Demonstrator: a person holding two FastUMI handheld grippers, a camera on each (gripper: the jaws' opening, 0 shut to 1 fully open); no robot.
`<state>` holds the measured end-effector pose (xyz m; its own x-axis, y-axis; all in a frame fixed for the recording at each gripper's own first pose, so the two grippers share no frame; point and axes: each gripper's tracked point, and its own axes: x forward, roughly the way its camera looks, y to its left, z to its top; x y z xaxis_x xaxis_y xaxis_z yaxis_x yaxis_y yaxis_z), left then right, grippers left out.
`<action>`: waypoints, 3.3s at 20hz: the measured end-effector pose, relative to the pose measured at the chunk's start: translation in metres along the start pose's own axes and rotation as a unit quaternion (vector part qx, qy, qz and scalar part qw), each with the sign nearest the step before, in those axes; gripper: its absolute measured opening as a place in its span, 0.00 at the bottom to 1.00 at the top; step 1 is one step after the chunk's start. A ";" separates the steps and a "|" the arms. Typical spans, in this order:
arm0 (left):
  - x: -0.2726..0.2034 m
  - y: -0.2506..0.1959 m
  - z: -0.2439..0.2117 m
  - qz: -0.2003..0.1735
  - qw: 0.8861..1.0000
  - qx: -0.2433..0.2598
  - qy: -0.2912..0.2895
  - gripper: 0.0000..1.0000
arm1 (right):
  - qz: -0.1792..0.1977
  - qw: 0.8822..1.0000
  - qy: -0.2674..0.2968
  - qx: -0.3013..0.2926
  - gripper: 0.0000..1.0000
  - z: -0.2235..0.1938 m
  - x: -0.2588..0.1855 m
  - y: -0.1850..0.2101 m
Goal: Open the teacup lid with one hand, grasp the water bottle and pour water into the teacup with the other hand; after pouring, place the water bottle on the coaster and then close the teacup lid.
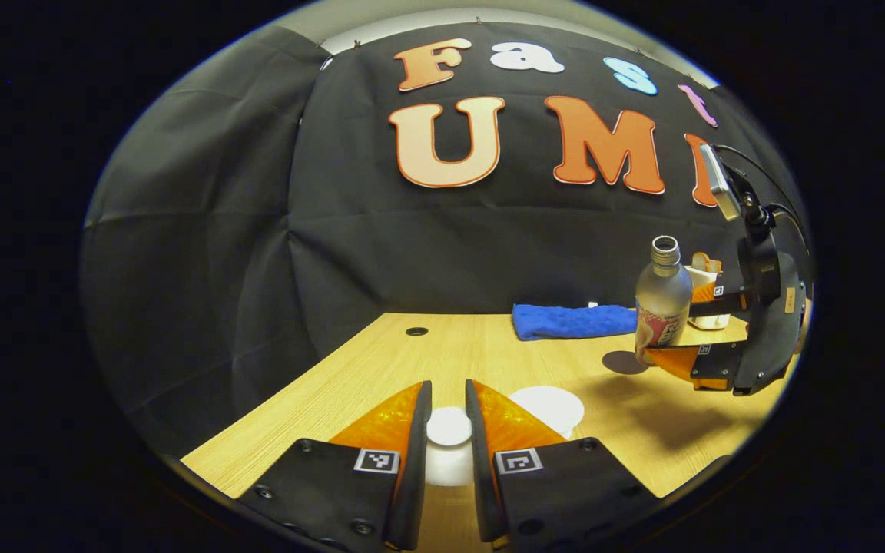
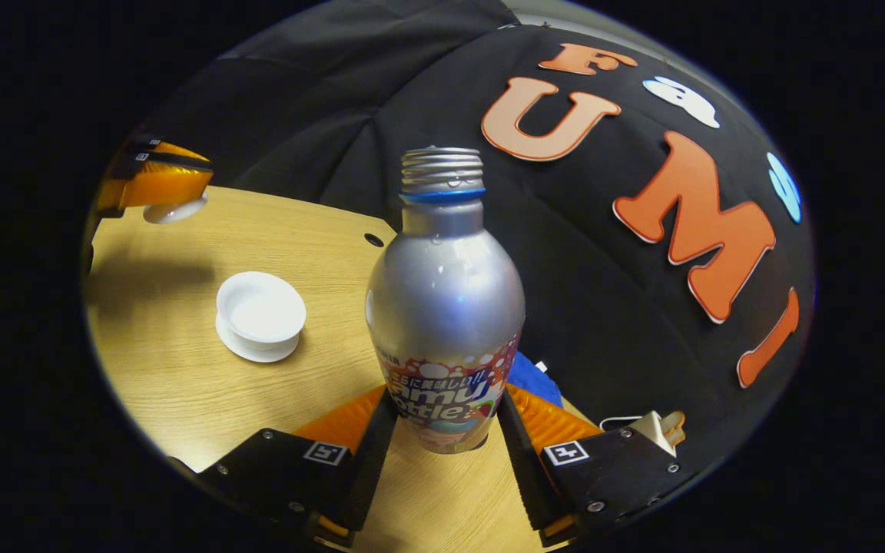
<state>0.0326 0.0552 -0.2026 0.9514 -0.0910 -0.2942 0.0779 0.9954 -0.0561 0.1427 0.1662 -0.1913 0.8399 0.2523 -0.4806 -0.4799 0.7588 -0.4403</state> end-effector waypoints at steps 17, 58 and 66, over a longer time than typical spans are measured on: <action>0.052 -0.092 -0.004 -0.063 0.998 0.005 0.017 0.31 | 0.013 0.983 0.017 0.181 0.78 -0.075 -0.012 -0.022; 0.044 -0.105 0.000 -0.036 0.999 -0.013 0.008 0.96 | 0.072 0.946 0.056 0.311 0.81 -0.104 -0.020 0.023; 0.014 -0.111 0.034 -0.022 0.999 -0.003 -0.024 0.98 | 0.045 0.944 0.025 0.326 0.90 -0.094 -0.058 -0.006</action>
<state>0.0473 -0.0550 -0.1676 0.9605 -0.1332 -0.2445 0.1184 0.9902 -0.0741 0.0730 0.0910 -0.2321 0.7824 0.3178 -0.5356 -0.2774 0.9478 0.1573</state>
